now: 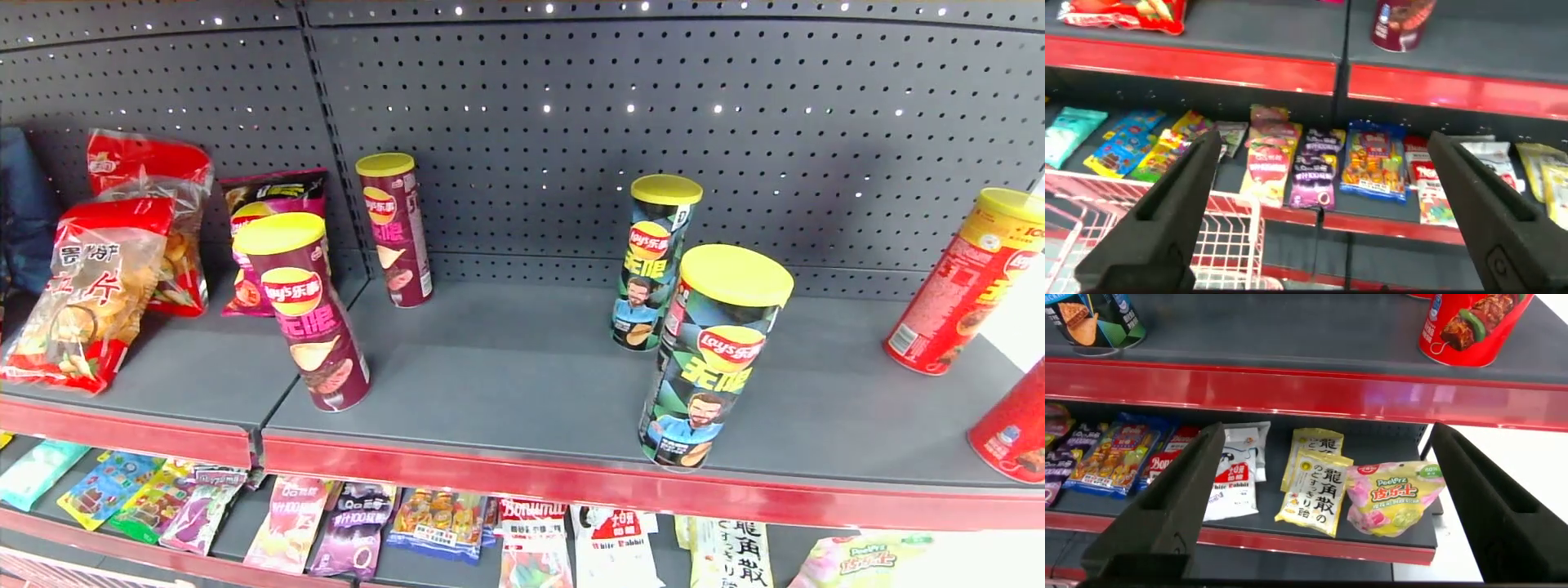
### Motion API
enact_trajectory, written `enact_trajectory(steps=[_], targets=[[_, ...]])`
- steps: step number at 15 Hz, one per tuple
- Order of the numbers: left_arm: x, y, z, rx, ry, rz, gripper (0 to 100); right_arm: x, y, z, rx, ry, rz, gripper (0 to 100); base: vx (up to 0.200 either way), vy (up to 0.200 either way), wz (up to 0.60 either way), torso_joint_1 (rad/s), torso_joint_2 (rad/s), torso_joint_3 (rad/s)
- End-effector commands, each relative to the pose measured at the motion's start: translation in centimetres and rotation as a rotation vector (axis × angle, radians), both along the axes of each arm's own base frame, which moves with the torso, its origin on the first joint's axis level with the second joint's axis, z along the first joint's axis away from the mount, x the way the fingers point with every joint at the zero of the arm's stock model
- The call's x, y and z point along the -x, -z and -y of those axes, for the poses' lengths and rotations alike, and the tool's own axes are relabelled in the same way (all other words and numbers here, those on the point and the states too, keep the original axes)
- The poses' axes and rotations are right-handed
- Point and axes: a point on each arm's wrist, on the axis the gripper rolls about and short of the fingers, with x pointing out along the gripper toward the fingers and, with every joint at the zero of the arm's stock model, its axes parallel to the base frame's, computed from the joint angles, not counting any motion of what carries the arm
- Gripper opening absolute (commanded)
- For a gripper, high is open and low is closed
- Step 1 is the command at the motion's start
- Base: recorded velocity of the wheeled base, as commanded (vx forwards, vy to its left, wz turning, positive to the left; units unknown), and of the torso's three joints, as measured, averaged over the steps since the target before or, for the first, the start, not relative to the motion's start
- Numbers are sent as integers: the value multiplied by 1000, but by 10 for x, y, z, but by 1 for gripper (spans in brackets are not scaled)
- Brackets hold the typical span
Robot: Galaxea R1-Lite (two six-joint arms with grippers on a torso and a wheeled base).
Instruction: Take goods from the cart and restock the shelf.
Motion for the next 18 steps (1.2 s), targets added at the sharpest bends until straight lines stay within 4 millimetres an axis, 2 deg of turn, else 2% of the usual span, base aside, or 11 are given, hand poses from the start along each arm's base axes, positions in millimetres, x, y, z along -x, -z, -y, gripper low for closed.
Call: enact_trajectory(steps=[1,5,8,11,14,16,18], targets=[[-11,-4,0,-4,-21,-62,100,0,0,0,-1,-1,1,100,0,0,0,0,0,0],[-12,6,2,9,-105,-95,100,0,0,0,0,-1,1,100,0,0,0,0,0,0],[-3,35,3,22,-63,-32,100,0,0,0,-1,-2,1,100,0,0,-600,-1,1,4],[1,39,4,-2,63,19,100,0,0,0,-1,-2,1,100,0,0,0,0,0,0],[-13,49,5,-88,110,171,100,0,0,0,-1,-1,1,100,0,0,0,0,0,0],[-13,51,4,-18,78,146,100,0,0,0,0,-1,1,100,0,0,0,0,0,0],[-13,50,4,-19,75,149,100,0,0,0,1,-3,-1,100,0,0,0,0,0,0]])
